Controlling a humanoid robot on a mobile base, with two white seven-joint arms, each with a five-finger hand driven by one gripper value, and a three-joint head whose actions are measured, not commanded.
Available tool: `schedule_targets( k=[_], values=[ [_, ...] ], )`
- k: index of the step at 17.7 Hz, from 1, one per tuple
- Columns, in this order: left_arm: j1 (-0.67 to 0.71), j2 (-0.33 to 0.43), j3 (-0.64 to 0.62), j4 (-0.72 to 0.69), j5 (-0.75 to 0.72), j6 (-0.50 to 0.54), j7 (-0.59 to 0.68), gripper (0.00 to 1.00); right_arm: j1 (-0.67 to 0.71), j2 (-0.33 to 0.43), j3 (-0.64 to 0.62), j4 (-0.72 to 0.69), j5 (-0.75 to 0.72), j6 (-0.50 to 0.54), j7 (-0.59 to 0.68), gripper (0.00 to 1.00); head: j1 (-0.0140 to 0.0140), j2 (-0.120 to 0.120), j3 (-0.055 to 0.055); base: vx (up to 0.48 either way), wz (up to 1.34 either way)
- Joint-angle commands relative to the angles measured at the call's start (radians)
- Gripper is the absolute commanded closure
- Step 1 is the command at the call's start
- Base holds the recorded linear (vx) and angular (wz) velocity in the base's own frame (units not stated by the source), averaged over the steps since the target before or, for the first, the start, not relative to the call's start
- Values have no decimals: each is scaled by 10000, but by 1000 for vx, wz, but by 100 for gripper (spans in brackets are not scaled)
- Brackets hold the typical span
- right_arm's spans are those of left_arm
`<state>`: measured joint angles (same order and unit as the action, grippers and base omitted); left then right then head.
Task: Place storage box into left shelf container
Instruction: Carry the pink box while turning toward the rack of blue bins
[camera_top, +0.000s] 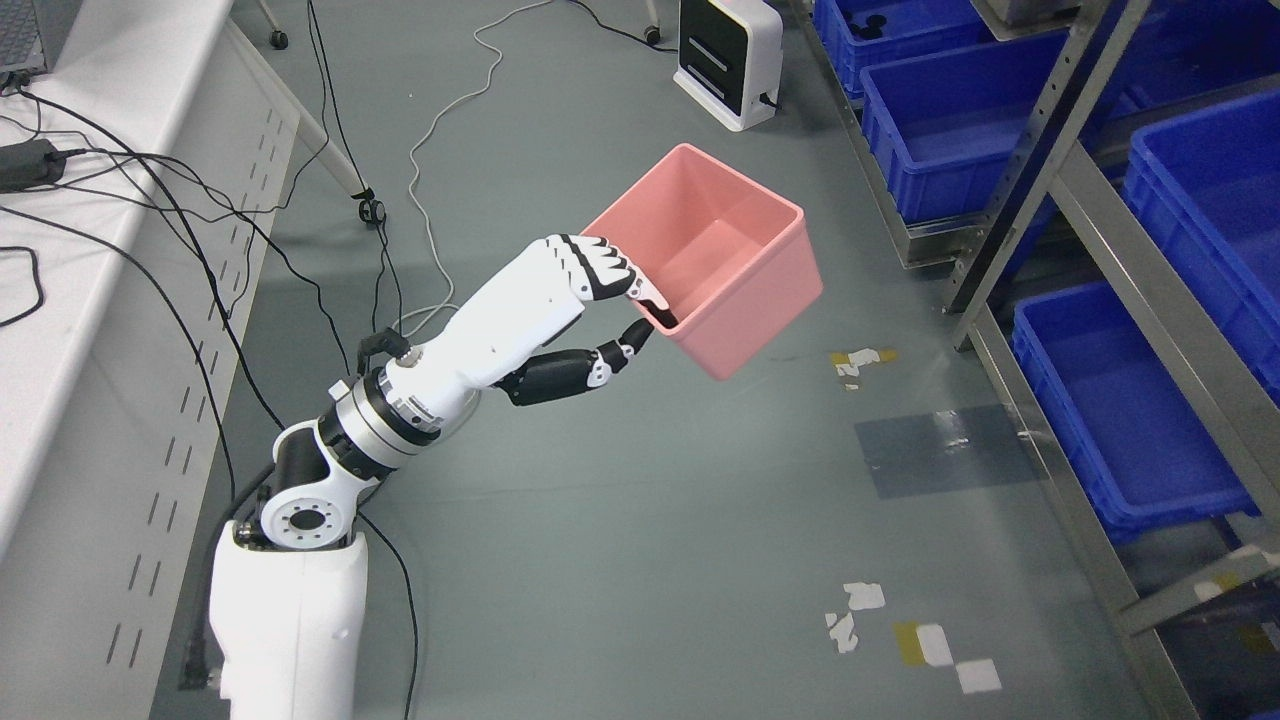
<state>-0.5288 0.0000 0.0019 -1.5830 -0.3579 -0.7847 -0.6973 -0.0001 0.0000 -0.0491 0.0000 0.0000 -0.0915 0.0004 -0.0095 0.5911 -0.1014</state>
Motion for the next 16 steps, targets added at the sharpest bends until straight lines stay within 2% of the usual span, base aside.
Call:
schedule_targets(
  k=[1, 10, 14, 16],
  values=[
    [469, 175, -172, 15, 5, -7, 9, 98, 78, -175, 0, -175, -31, -5, -4, 0, 0, 0, 0, 379, 61],
    [1024, 175, -357, 199, -10, -7, 86, 98, 78, -175, 0, -175, -31, -5, -4, 0, 0, 0, 0, 415, 105],
    [1024, 175, -678, 398, -10, -7, 40, 98, 78, -175, 0, -175, -31, -5, -4, 0, 0, 0, 0, 416, -401],
    [1039, 175, -1015, 445, -10, -7, 9, 98, 78, -175, 0, -175, -31, -5, -4, 0, 0, 0, 0, 398, -1091]
  ],
)
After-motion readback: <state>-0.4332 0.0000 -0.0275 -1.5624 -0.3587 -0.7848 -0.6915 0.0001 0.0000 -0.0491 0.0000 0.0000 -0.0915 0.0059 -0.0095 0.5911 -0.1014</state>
